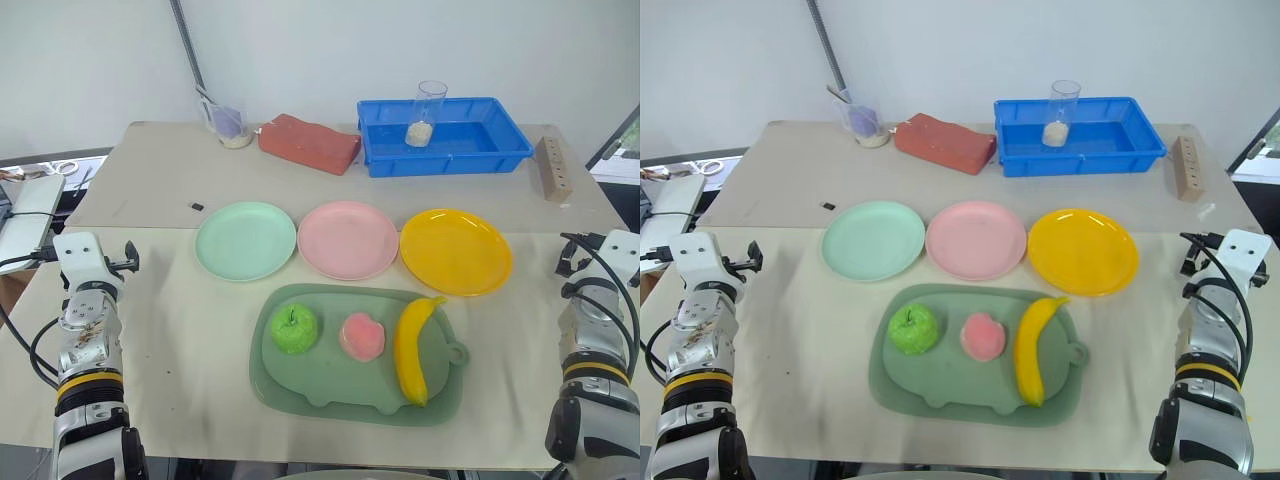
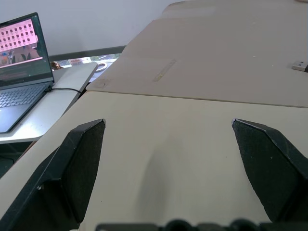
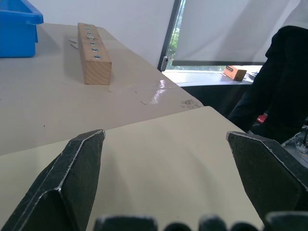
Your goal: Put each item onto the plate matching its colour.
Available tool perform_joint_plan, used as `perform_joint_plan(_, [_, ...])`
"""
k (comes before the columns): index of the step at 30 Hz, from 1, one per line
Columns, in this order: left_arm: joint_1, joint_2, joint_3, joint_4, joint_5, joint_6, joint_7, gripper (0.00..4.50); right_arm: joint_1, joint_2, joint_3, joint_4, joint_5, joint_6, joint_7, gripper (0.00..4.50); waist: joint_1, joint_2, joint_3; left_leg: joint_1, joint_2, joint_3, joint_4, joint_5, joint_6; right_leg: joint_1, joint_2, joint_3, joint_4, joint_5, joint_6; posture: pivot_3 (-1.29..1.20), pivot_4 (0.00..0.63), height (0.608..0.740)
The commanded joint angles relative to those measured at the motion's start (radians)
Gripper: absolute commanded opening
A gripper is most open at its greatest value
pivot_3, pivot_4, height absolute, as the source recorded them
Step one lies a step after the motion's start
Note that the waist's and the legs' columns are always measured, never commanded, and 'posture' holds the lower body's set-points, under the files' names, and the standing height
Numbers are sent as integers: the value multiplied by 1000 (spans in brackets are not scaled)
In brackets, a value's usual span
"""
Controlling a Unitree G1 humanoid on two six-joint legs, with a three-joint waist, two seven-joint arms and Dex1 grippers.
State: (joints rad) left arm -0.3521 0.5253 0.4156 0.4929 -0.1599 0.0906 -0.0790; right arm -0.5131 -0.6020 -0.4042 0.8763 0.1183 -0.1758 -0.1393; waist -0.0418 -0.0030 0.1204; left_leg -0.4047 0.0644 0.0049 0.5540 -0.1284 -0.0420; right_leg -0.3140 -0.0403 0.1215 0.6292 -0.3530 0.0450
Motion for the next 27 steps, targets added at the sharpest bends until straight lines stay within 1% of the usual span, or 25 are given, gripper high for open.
perform_joint_plan(1, [-22, 49, 2, -25, 2, -14, -30, 4500, -21, -30, -7, -20, -6, -32, 1, 4477, 0, 0, 0, 0, 0, 0, 0, 0, 0, 0, 0, 0, 0, 0, 0, 0, 150, 740])
perform_joint_plan(2, [-31, 68, 1, -28, -4, -14, -61, 4500, -19, -35, -6, -23, -6, -31, 6, 4477, 0, -1, 0, 0, 0, 0, 0, 0, 0, 0, 0, 0, 0, 0, 0, 0, 150, 740])
perform_joint_plan(4, [-34, 101, 0, -78, -62, 22, -178, 4500, -15, -47, 1, -34, -9, -26, 35, 4477, -2, -1, 0, 0, 0, 0, 0, 0, 0, -1, 0, 0, 0, 0, 0, 0, 150, 740])
perform_joint_plan(5, [-24, 118, -14, -141, -108, 55, -269, 4500, -19, -56, 12, -52, -6, -15, 76, 4477, -2, 0, 1, 0, 0, 0, 0, 0, 0, -1, 0, 0, 0, 0, 0, 0, 150, 740])
perform_joint_plan(8, [-4, 162, -51, -258, -170, 120, -429, 4500, -33, -73, 40, -97, 9, 14, 190, 4477, -1, 0, 0, -1, 0, 0, 0, 0, 0, -1, 0, 0, 0, 0, 0, 0, 150, 740])
perform_joint_plan(9, [2, 188, -73, -311, -196, 149, -500, 4500, -40, -85, 62, -140, 29, 43, 285, 4477, -2, 0, 0, 0, 0, 0, 0, 0, 0, 0, 0, 0, 0, 0, 0, 0, 150, 740])
perform_joint_plan(10, [3, 217, -100, -373, -233, 191, -582, 4500, -39, -102, 91, -210, 63, 87, 413, 4477, -4, 1, 0, 0, 0, 0, 0, 0, 0, 0, 0, 0, 0, 0, 0, 0, 150, 740])
perform_joint_plan(12, [-4, 257, -142, -449, -276, 247, -691, 4500, -25, -128, 130, -332, 122, 167, 596, 4477, -5, 3, 1, -1, 0, 0, 0, 0, 0, -1, 0, 0, 0, 0, 0, 0, 150, 740])
perform_joint_plan(14, [-31, 280, -190, -497, -299, 284, -769, 4500, 8, -154, 161, -492, 204, 280, 749, 4477, -4, 5, 0, -1, 0, 0, -1, 0, 0, -1, 1, 0, 0, 0, 0, 0, 150, 740])
perform_joint_plan(16, [-63, 286, -238, -549, -329, 321, -833, 4500, 43, -177, 188, -662, 296, 407, 868, 4477, 0, 5, 0, -1, 1, 0, -1, 0, 0, -1, 2, 0, 0, 0, 0, 0, 150, 740])
perform_joint_plan(20, [-66, 294, -335, -682, -380, 371, -970, 4500, 128, -224, 250, -993, 448, 613, 1025, 4477, 8, 4, 1, -2, 3, 0, 0, 0, 0, -1, 3, -1, 0, 0, 0, 0, 150, 740])
perform_joint_plan(23, [-37, 315, -400, -773, -405, 383, -1076, 4500, 195, -258, 291, -1214, 549, 727, 1092, 4477, 10, 4, 1, -4, 3, -1, 0, 0, 0, -2, 3, 0, -1, 0, 0, 0, 150, 740])
perform_joint_plan(27, [-20, 337, -469, -784, -379, 338, -1190, 4500, 250, -292, 338, -1387, 606, 807, 1135, 4477, 10, 1, 2, -4, 3, -1, 0, 0, 0, -3, 3, 0, -1, -1, -1, 0, 150, 740])
